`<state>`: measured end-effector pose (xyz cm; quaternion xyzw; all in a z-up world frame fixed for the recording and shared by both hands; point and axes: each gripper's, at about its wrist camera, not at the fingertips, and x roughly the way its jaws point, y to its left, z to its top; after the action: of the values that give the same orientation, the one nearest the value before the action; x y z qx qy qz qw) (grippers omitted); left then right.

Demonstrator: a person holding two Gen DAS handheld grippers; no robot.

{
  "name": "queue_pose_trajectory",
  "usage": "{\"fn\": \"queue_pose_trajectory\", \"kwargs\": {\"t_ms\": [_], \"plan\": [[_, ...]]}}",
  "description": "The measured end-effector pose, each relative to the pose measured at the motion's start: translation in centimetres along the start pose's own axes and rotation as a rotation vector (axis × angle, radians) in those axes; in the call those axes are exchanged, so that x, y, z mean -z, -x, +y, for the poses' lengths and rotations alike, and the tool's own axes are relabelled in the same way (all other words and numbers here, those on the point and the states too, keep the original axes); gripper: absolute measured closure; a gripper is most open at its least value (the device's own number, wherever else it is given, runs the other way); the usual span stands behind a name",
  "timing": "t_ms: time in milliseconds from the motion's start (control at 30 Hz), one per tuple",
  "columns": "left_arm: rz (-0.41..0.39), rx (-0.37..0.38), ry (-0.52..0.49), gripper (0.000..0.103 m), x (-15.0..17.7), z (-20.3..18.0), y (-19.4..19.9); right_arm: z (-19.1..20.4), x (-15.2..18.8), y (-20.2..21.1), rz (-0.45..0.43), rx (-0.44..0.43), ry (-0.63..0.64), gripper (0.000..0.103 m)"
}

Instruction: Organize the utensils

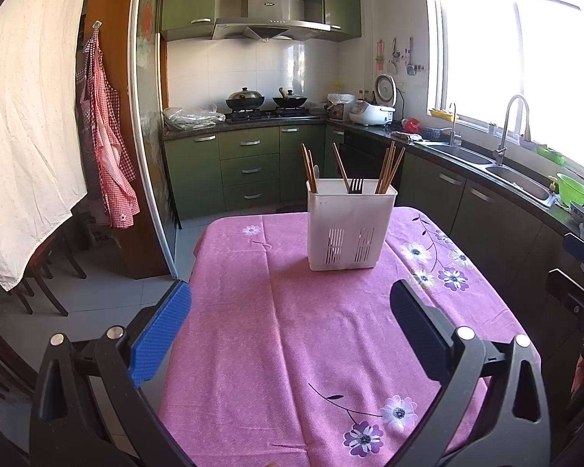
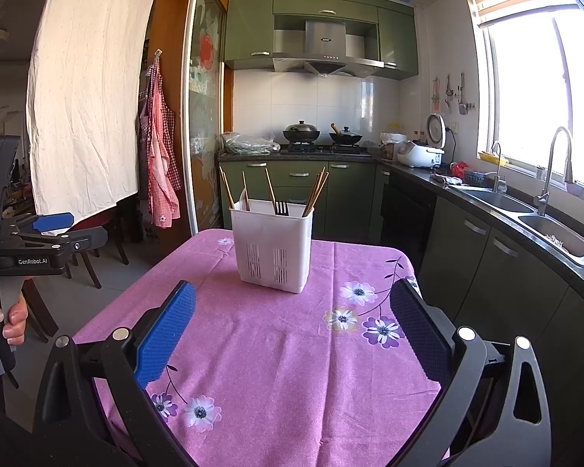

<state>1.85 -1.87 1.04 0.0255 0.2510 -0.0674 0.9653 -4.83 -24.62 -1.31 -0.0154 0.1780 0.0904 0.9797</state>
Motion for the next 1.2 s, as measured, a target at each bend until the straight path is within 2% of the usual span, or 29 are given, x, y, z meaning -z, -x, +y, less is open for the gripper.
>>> {"fn": "queue_pose_trajectory", "kwargs": {"t_ms": [933, 1200], "plan": [[0.021, 0.002, 0.004, 0.006, 0.05, 0.17, 0.07, 0.32, 0.18, -0.64, 0.008, -0.006, 0.005, 0.005], [0.034, 0.028, 0.012, 0.006, 0.06, 0.29, 0.13, 0.38, 0.18, -0.7, 0.01, -0.007, 0.005, 0.005]]}}
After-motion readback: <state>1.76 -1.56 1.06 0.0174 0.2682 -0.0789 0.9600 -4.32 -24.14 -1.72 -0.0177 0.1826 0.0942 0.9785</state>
